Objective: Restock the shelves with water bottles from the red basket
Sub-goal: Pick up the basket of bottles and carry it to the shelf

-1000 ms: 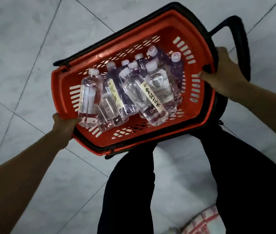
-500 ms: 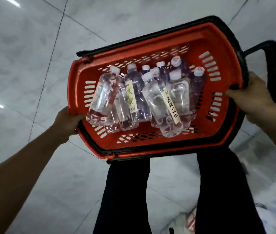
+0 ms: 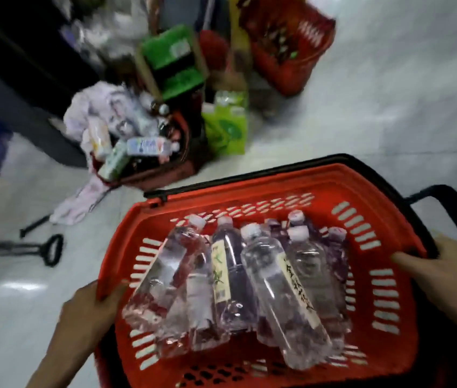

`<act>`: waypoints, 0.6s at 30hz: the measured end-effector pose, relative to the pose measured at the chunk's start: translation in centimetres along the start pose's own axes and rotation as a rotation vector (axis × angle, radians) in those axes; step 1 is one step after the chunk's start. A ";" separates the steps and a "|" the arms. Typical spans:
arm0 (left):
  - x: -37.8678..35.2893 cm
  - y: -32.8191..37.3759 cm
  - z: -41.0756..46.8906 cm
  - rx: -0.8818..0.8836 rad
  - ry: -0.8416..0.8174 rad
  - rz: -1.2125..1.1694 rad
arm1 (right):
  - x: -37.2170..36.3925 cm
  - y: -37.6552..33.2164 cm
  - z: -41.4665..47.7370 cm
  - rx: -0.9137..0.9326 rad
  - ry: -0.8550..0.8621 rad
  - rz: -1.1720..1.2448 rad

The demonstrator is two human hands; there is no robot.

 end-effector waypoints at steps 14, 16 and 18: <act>7.2 41.7 14.4 -0.725 0.055 0.243 | 19.2 -6.9 8.1 -0.169 0.512 0.131; 6.9 48.4 15.9 -0.822 0.029 0.290 | 19.7 -6.5 9.4 -0.259 0.535 0.167; 6.4 54.2 17.0 -0.881 0.003 0.370 | 19.7 -5.5 10.5 -0.360 0.538 0.218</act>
Point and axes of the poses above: each hand's wrist, its own z-axis towards the middle knuckle, its own x-axis out of the back of the hand, y = z × x, the point moved 4 cm from there along z, towards the middle knuckle, and after that the axes turned 2 degrees about -y, right-handed, at the moved point
